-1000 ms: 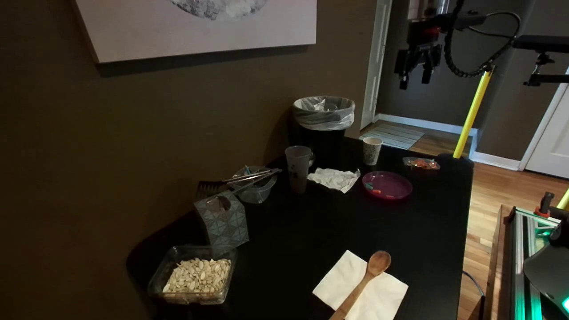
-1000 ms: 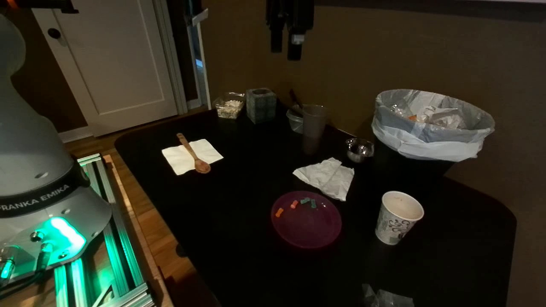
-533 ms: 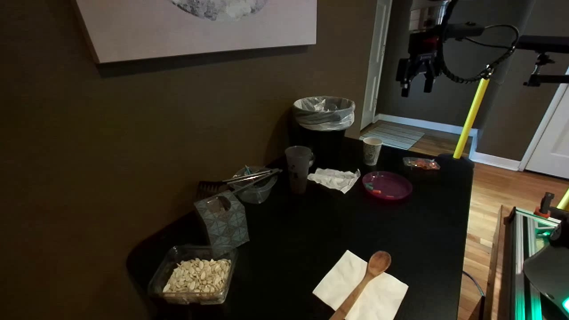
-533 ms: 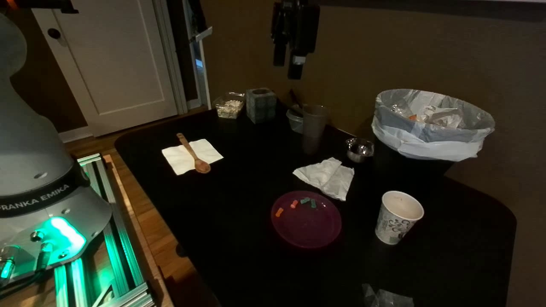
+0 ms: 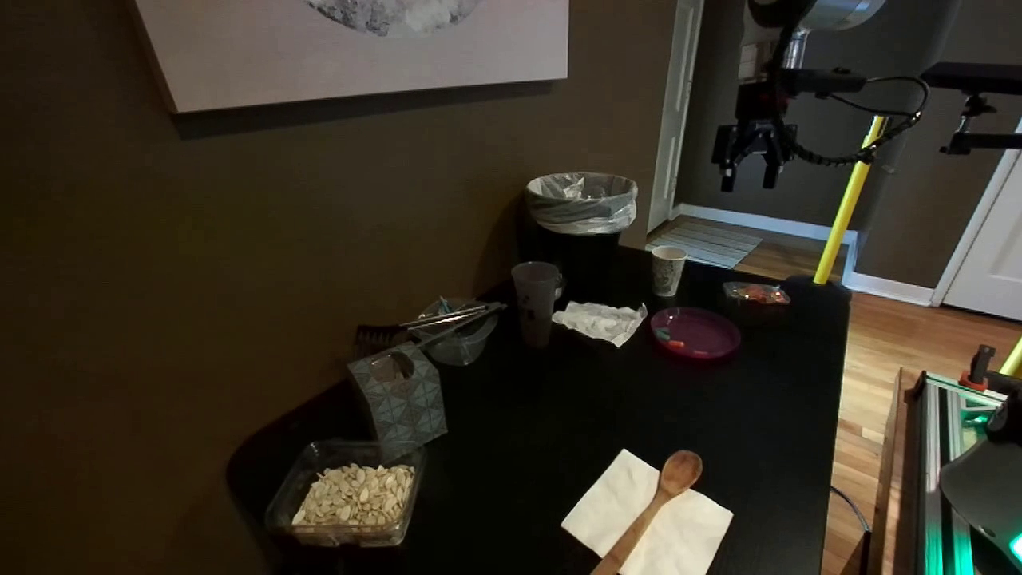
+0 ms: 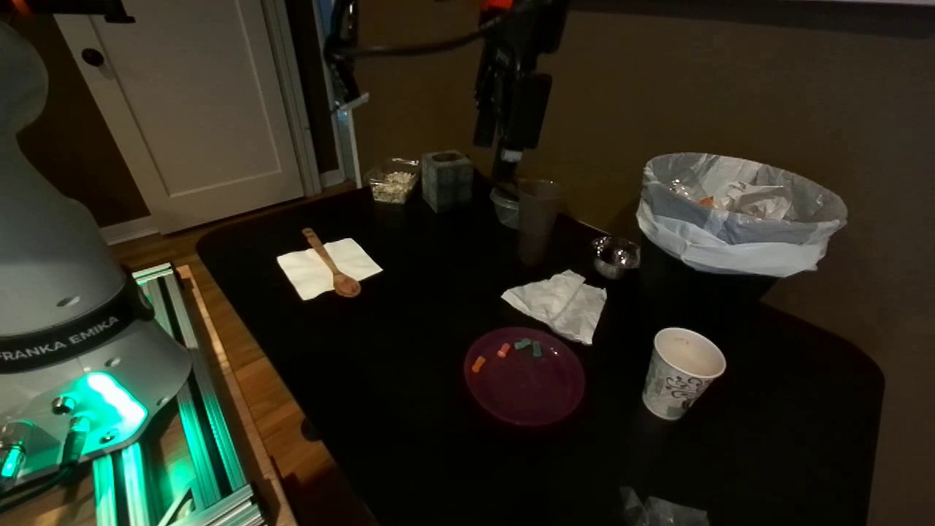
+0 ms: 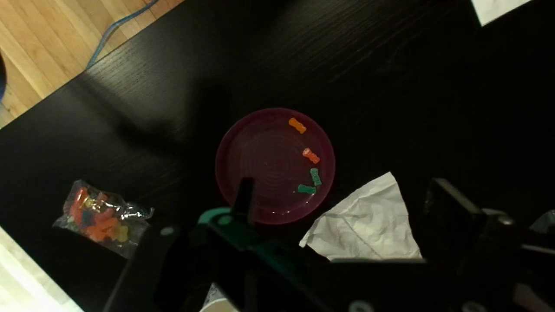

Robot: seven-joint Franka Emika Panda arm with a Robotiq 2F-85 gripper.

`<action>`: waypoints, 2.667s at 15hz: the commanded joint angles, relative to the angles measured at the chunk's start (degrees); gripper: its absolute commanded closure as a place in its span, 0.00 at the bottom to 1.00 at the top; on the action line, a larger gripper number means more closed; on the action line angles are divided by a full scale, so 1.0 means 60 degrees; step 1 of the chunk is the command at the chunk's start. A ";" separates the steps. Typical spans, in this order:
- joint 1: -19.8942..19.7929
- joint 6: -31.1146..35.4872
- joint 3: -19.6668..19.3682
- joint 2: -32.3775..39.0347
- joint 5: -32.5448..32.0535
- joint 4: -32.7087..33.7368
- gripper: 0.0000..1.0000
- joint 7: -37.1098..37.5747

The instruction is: Put the purple plate on top of the tissue box.

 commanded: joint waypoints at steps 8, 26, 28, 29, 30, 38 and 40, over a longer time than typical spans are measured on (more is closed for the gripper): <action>-0.0874 0.0554 -0.0909 0.1727 0.0874 -0.0049 0.00 -0.1871; -0.1716 0.2801 -0.0693 0.3570 0.5363 -0.0607 0.00 -0.6849; -0.1854 0.2785 -0.0536 0.3924 0.6214 -0.0433 0.00 -0.7712; -0.1939 0.2829 -0.0457 0.4116 0.6797 -0.0349 0.00 -0.8288; -0.1998 0.2867 -0.0408 0.4285 0.7184 -0.0287 0.00 -0.8788; -0.2208 0.2653 -0.0364 0.4994 0.7726 -0.0051 0.00 -0.9844; -0.2216 0.2655 -0.0345 0.5081 0.7730 0.0023 0.00 -0.9863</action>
